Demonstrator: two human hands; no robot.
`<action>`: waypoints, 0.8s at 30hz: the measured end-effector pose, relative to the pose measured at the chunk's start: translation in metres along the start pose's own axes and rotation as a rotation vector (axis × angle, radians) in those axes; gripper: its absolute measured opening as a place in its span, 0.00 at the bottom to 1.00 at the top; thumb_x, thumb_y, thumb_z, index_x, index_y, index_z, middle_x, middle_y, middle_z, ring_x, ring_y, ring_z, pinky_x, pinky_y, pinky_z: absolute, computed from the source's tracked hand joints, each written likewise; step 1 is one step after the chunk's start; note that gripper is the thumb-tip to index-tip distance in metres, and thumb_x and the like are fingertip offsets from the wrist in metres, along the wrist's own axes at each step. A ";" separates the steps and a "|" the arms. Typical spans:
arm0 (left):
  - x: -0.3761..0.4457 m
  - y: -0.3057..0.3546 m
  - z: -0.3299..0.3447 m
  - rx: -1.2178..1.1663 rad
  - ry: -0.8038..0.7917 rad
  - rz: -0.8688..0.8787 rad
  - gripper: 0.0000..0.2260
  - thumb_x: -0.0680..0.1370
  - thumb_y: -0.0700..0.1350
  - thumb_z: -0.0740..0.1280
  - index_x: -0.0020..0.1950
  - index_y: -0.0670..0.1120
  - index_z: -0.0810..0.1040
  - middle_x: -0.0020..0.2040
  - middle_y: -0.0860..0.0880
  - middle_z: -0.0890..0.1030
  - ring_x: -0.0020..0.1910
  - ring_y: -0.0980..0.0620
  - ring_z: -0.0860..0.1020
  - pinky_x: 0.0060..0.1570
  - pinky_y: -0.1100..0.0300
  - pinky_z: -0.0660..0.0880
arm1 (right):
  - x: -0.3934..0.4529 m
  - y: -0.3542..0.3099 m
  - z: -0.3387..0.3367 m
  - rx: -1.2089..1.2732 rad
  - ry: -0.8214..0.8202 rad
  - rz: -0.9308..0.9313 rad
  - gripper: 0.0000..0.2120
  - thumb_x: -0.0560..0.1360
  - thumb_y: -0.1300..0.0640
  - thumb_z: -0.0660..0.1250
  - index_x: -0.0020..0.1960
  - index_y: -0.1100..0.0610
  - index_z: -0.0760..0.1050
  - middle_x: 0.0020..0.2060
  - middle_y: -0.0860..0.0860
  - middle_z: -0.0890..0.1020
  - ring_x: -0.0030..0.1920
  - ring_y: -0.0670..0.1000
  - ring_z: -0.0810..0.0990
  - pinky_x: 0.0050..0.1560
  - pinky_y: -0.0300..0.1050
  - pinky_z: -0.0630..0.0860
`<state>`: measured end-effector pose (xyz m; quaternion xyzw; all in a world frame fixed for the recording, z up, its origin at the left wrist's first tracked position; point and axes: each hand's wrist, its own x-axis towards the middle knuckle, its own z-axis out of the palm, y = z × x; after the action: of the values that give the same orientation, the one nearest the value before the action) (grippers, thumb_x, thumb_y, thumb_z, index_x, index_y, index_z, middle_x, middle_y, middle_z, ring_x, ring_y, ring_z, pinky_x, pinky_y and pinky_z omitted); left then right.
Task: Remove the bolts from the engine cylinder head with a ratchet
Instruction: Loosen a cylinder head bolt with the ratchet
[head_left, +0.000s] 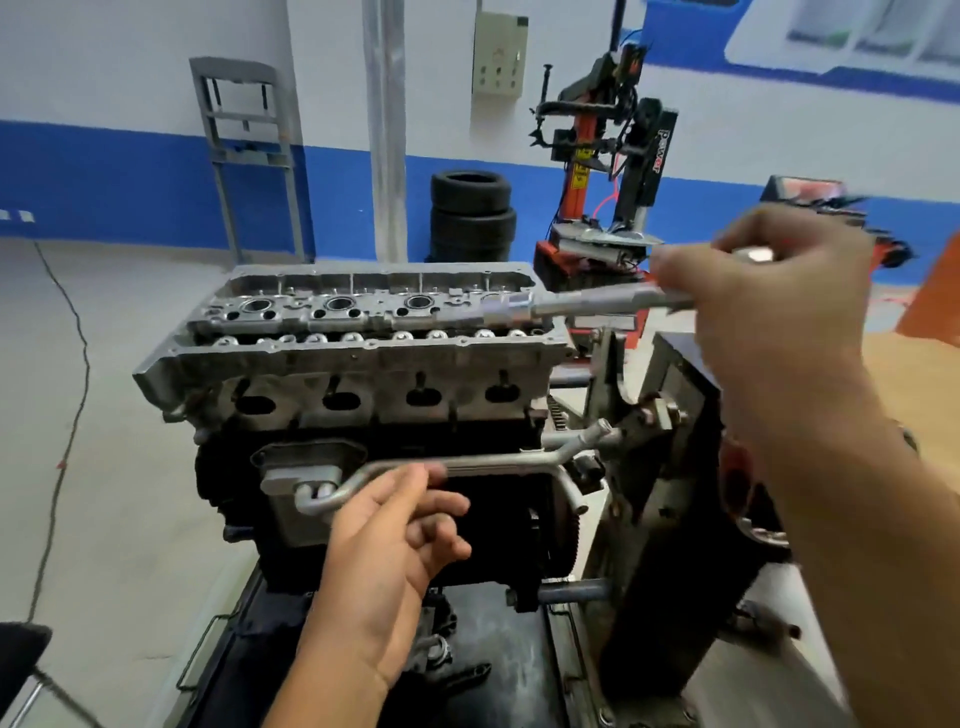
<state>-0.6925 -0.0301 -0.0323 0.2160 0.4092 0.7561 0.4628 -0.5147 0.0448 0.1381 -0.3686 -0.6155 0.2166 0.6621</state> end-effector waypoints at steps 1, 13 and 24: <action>0.001 -0.001 -0.001 0.018 0.012 -0.021 0.10 0.83 0.43 0.66 0.55 0.37 0.80 0.38 0.39 0.83 0.27 0.54 0.76 0.27 0.59 0.79 | 0.024 -0.015 0.001 -0.088 -0.013 -0.053 0.15 0.66 0.62 0.76 0.29 0.54 0.72 0.21 0.42 0.69 0.19 0.40 0.66 0.21 0.33 0.62; -0.007 0.003 -0.013 0.112 0.047 -0.021 0.07 0.82 0.36 0.67 0.46 0.41 0.82 0.35 0.41 0.82 0.26 0.54 0.75 0.25 0.59 0.77 | 0.129 -0.057 0.081 -1.044 -0.331 -0.350 0.12 0.67 0.59 0.64 0.48 0.57 0.80 0.34 0.51 0.77 0.31 0.53 0.76 0.31 0.41 0.72; -0.034 0.003 -0.005 0.407 0.062 0.335 0.12 0.79 0.38 0.72 0.43 0.55 0.83 0.36 0.51 0.83 0.31 0.55 0.78 0.34 0.64 0.78 | 0.137 -0.034 0.107 -1.184 -0.479 -0.305 0.03 0.68 0.57 0.61 0.39 0.57 0.71 0.35 0.53 0.75 0.33 0.55 0.73 0.33 0.45 0.69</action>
<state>-0.6817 -0.0625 -0.0315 0.3461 0.5253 0.7305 0.2656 -0.6041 0.1483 0.2507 -0.5206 -0.8065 -0.1790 0.2154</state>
